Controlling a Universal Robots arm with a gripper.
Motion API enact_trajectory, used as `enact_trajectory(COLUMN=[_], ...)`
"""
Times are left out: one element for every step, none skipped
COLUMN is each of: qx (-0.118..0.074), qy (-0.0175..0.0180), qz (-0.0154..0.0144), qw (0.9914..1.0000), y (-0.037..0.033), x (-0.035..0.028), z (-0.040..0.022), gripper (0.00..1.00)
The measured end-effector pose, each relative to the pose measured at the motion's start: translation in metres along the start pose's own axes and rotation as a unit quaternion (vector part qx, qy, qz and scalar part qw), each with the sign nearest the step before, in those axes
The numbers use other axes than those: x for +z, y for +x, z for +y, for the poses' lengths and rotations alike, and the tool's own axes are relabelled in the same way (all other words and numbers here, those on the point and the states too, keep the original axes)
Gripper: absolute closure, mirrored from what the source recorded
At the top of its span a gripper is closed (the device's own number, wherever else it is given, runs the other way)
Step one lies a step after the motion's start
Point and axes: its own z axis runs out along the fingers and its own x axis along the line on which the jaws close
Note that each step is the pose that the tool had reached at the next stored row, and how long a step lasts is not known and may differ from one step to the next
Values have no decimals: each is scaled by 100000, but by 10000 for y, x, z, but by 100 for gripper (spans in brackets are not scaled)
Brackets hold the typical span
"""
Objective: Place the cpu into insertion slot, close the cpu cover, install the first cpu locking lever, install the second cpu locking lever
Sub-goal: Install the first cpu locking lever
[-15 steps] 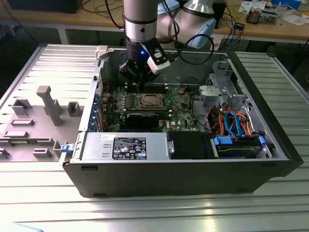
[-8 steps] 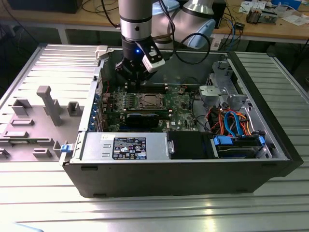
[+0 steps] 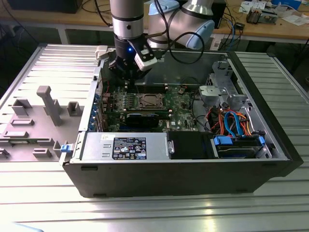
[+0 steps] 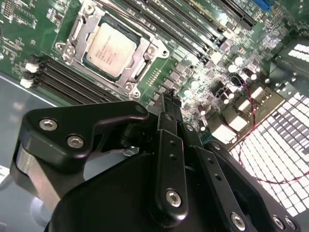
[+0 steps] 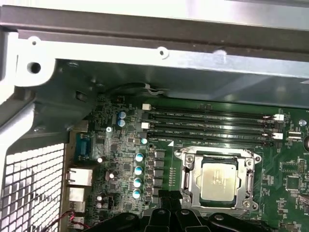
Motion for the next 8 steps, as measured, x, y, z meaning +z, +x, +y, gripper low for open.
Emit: enact_trajectory(qx=[-3,-4,-5,-6,-11,-2,0,4], qy=[0,3,-1,-2,0,-6,-5,-1], qz=[-5,-3,-4,-4,-4,-16,-14,-15], qw=[100000,100000,100000,100000,100000,100000,100000,100000], y=[6,9,10,11,13,22,26,30], x=[0,-1,0,0,0,0,-1,-1], z=[7,21,35,56,70,99,110,122], gripper=[89,89,89,89,89,89,89,89])
